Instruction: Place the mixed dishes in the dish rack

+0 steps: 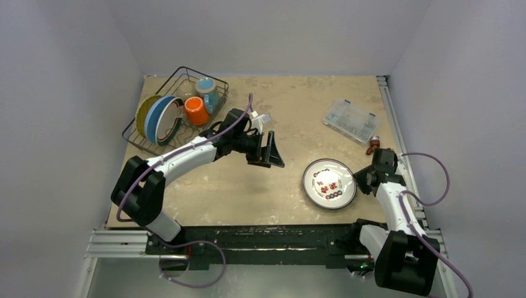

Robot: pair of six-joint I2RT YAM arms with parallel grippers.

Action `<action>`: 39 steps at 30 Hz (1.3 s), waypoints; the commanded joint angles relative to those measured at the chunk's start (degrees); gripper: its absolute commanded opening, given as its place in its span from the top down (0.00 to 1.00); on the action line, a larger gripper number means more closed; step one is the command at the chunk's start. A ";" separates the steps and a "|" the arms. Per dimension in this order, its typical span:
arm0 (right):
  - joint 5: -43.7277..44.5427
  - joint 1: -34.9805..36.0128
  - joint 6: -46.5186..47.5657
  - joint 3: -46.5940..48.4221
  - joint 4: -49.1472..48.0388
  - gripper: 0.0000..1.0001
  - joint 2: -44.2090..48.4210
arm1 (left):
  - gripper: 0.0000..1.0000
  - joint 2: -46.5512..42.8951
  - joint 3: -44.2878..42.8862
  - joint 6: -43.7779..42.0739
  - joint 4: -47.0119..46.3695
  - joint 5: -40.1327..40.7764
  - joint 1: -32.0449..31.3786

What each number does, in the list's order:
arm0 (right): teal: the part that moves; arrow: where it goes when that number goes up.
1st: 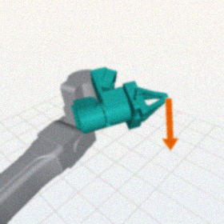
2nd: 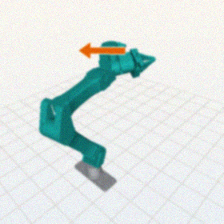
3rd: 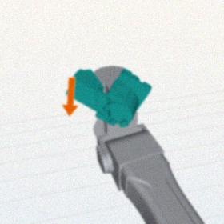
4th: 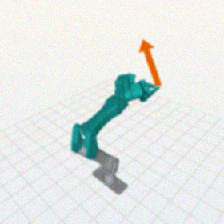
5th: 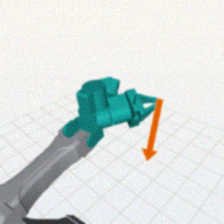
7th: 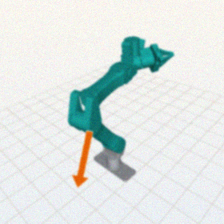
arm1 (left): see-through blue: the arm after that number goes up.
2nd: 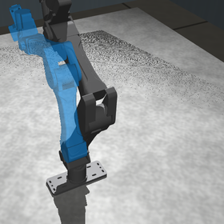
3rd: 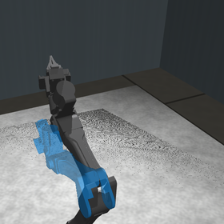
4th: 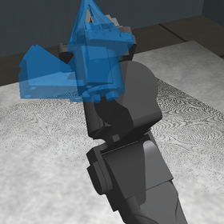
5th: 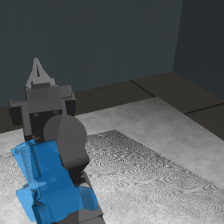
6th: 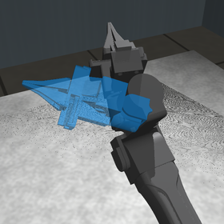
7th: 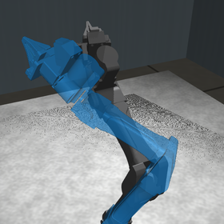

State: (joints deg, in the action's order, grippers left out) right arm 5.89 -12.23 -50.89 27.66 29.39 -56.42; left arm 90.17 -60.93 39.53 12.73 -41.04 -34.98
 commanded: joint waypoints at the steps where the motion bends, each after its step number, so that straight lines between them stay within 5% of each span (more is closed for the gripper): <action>1: -1.09 -0.11 2.16 -0.77 -0.76 0.72 1.22 | 0.20 1.50 -4.60 -2.50 2.51 5.78 -4.65; 6: -2.25 -0.15 2.87 -0.53 -1.04 0.72 1.38 | 0.33 6.38 -4.16 6.32 -8.95 12.71 -11.23; 17: -3.83 -0.15 3.89 -1.30 -2.54 0.75 -0.17 | 0.53 17.42 -11.15 11.89 -9.41 21.47 -16.30; 39: -4.44 -0.24 4.53 -0.97 -2.93 0.76 -1.02 | 0.58 22.46 -14.01 14.97 -10.09 23.24 -17.98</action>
State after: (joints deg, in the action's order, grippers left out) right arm 1.93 -12.34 -47.20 27.24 26.09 -56.99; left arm 112.66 -72.34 54.06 4.40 -17.82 -52.18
